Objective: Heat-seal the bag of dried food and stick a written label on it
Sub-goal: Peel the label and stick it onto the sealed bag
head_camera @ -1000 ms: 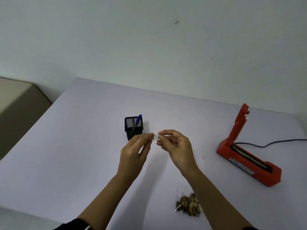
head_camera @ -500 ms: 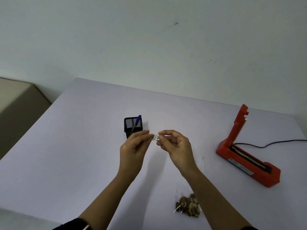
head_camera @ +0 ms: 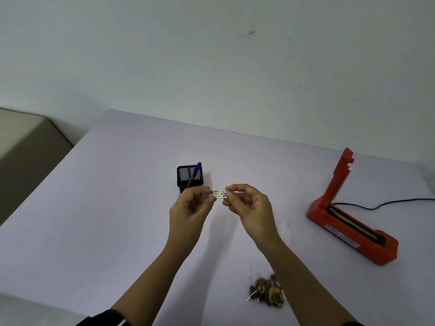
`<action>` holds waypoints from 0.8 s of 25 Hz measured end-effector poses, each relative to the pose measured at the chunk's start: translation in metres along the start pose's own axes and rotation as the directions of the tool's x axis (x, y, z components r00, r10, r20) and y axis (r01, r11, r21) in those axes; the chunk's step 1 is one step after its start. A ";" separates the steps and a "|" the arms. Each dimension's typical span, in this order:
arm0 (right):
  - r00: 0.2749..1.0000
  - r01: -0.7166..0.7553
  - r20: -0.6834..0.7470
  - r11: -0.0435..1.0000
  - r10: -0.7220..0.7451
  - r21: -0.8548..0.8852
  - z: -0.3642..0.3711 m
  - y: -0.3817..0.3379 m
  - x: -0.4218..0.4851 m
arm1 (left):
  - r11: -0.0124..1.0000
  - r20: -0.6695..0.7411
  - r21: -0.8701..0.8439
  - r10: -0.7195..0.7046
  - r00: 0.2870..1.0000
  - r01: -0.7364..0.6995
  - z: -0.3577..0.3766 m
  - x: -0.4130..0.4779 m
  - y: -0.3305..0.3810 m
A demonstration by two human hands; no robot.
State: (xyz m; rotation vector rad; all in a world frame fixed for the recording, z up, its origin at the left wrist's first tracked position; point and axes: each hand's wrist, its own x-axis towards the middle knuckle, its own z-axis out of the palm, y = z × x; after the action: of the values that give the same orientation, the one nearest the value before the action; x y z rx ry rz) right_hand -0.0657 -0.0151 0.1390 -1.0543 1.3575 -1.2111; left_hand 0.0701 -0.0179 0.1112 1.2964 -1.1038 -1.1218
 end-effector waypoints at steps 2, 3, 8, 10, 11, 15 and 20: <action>1.000 0.007 0.004 1.000 -0.007 -0.005 0.001 0.000 0.000 | 1.000 -0.016 -0.012 -0.024 1.000 0.023 0.000 0.001 0.001; 1.000 0.009 0.005 1.000 -0.009 -0.007 0.001 0.000 0.000 | 0.999 -0.020 -0.017 -0.038 0.999 0.038 0.000 0.001 0.001; 1.000 0.009 0.008 1.000 -0.009 -0.003 0.004 0.001 0.001 | 0.999 -0.061 0.022 -0.022 0.998 0.023 0.000 0.000 0.004; 1.000 0.001 0.003 1.000 -0.001 -0.003 0.005 0.002 0.001 | 0.998 -0.092 0.054 0.032 0.995 -0.027 0.001 -0.002 0.005; 1.000 -0.003 0.000 1.000 0.003 -0.002 0.005 0.003 0.002 | 0.996 -0.101 0.070 0.062 0.993 -0.055 0.001 -0.003 0.005; 1.000 -0.012 0.002 1.000 0.012 0.001 0.005 0.005 0.003 | 0.975 -0.092 0.133 0.190 0.977 -0.177 0.002 -0.002 0.002; 1.000 0.004 0.025 1.000 -0.004 0.007 0.005 0.002 0.001 | 0.966 -0.052 0.196 0.184 0.982 -0.171 0.002 0.001 0.006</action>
State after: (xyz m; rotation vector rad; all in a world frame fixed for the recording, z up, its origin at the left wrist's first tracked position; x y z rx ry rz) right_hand -0.0611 -0.0168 0.1368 -1.0647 1.3313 -1.2007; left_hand 0.0683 -0.0193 0.1170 1.3444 -1.2726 -0.8473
